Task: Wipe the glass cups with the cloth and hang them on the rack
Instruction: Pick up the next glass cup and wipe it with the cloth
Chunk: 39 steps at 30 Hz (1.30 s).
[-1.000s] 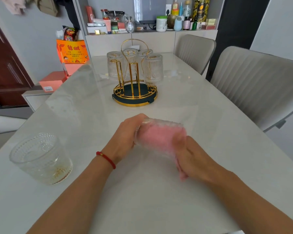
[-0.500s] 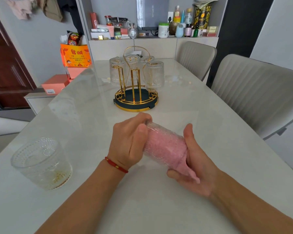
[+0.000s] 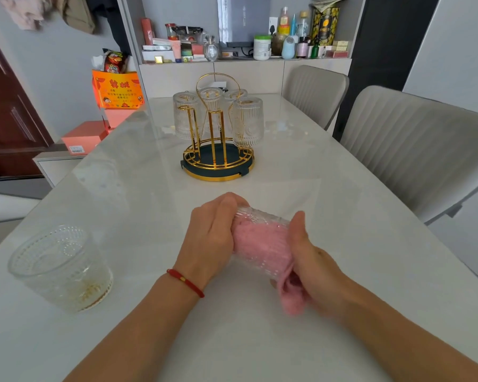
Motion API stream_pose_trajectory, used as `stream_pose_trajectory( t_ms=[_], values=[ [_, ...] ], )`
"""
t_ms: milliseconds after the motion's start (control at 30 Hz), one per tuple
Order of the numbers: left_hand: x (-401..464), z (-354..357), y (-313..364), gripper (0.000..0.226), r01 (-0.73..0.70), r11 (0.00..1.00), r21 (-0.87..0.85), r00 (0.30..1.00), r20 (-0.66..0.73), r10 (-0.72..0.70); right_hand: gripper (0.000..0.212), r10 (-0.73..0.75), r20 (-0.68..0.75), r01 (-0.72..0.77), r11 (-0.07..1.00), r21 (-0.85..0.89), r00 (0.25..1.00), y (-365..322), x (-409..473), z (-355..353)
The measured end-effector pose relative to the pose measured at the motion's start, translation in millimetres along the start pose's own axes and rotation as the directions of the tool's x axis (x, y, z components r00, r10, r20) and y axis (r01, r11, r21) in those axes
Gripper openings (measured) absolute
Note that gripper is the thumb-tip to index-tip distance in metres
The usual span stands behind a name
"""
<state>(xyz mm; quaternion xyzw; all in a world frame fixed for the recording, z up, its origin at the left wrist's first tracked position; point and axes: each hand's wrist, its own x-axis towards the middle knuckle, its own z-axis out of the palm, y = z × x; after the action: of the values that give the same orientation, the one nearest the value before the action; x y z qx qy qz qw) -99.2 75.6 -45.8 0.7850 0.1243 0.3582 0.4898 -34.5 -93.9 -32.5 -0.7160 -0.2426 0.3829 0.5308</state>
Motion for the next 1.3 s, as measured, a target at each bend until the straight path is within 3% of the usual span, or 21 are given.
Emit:
stream_pose_trajectory(
  t_ms=[100, 167, 233, 267, 300, 333, 367, 400, 467, 533, 600, 667, 733, 800, 867, 967, 1033, 1067, 1133, 1233, 1300],
  values=[
    [1, -5, 1, 0.047, -0.255, 0.965, 0.055, 0.967, 0.0, 0.256, 0.08, 0.004, 0.203, -0.111, 0.848, 0.518, 0.979, -10, -1, 2],
    [1, -7, 2, 0.048, -0.378, 0.918, 0.118, 0.925, 0.006, 0.38, 0.083, -0.07, 0.312, -0.163, 0.734, 0.659, 0.948, -11, 0, 1],
    [0, -7, 0, 0.049, -0.424, 0.898, 0.116, 0.905, 0.01, 0.426, 0.087, -0.087, 0.327, -0.165, 0.728, 0.666, 0.941, -8, 3, -3],
    [-2, -7, 2, 0.049, -0.381, 0.923, 0.049, 0.925, 0.026, 0.38, 0.088, -0.069, 0.307, -0.141, 0.779, 0.611, 0.949, -8, 5, -4],
    [-3, -6, 7, 0.048, -0.241, 0.969, -0.048, 0.968, 0.054, 0.243, 0.092, -0.038, 0.267, -0.106, 0.859, 0.501, 0.963, -8, 5, -5],
    [-4, -5, 13, 0.046, -0.022, 0.99, -0.142, 0.994, 0.099, 0.036, 0.098, -0.021, 0.209, -0.05, 0.943, 0.33, 0.978, -5, 5, -6],
    [-4, -4, 19, 0.045, 0.207, 0.96, -0.188, 0.971, 0.159, -0.178, 0.103, -0.046, 0.135, 0.029, 0.992, 0.121, 0.99, -5, 3, -5],
    [-4, -3, 23, 0.045, 0.37, 0.91, -0.185, 0.921, 0.205, -0.332, 0.101, -0.117, 0.069, 0.123, 0.988, -0.088, 0.991, -5, 0, -2],
    [-2, -3, 27, 0.052, 0.505, 0.853, -0.133, 0.857, 0.19, -0.478, 0.113, -0.278, 0.057, 0.28, 0.893, -0.353, 0.959, -1, -3, 4],
    [1, -2, 29, 0.053, 0.534, 0.831, -0.158, 0.846, 0.123, -0.52, 0.117, -0.303, 0.082, 0.312, 0.875, -0.37, 0.949, 4, -3, 6],
    [1, 0, 24, 0.045, 0.461, 0.864, -0.202, 0.887, 0.066, -0.458, 0.109, -0.207, 0.03, 0.208, 0.95, -0.234, 0.978, 2, -4, 10],
    [0, 0, 17, 0.044, 0.301, 0.934, -0.194, 0.952, 0.009, -0.305, 0.093, -0.021, 0.007, 0.021, 1.0, 0.021, 1.0, -1, -3, 9],
    [1, -2, 6, 0.046, 0.079, 0.985, -0.154, 0.995, -0.052, -0.088, 0.078, 0.075, 0.071, -0.094, 0.948, 0.303, 0.995, -8, -4, 11],
    [-1, -4, -5, 0.047, -0.134, 0.987, -0.088, 0.989, -0.074, 0.127, 0.067, 0.068, 0.141, -0.136, 0.816, 0.562, 0.988, -15, -3, 13],
    [-2, -4, -9, 0.046, -0.238, 0.97, -0.047, 0.97, -0.063, 0.235, 0.062, 0.057, 0.14, -0.134, 0.756, 0.641, 0.989, -16, 0, 10],
    [-4, -4, -1, 0.044, -0.106, 0.987, -0.124, 0.993, 0.027, 0.111, 0.076, 0.059, 0.074, -0.087, 0.881, 0.465, 0.996, -11, 4, 5],
    [-3, -7, 11, 0.043, 0.248, 0.949, -0.193, 0.963, 0.154, -0.221, 0.097, -0.051, 0.019, 0.049, 0.995, 0.081, 0.999, -6, 2, 1],
    [-2, -9, 16, 0.045, 0.417, 0.89, -0.184, 0.9, 0.224, -0.375, 0.108, -0.173, 0.004, 0.172, 0.976, -0.136, 0.985, -4, 0, 1],
    [-1, -9, 18, 0.054, 0.579, 0.806, -0.122, 0.804, 0.253, -0.538, 0.115, -0.363, 0.056, 0.354, 0.846, -0.398, 0.93, 1, -4, 4],
    [0, -4, 22, 0.05, 0.557, 0.818, -0.14, 0.83, 0.126, -0.543, 0.107, -0.336, 0.082, 0.345, 0.891, -0.296, 0.938, 9, -3, 8],
    [1, -2, 24, 0.045, 0.471, 0.863, -0.182, 0.882, 0.1, -0.46, 0.098, -0.216, 0.076, 0.225, 0.964, -0.14, 0.973, 6, -5, 11]
  ],
)
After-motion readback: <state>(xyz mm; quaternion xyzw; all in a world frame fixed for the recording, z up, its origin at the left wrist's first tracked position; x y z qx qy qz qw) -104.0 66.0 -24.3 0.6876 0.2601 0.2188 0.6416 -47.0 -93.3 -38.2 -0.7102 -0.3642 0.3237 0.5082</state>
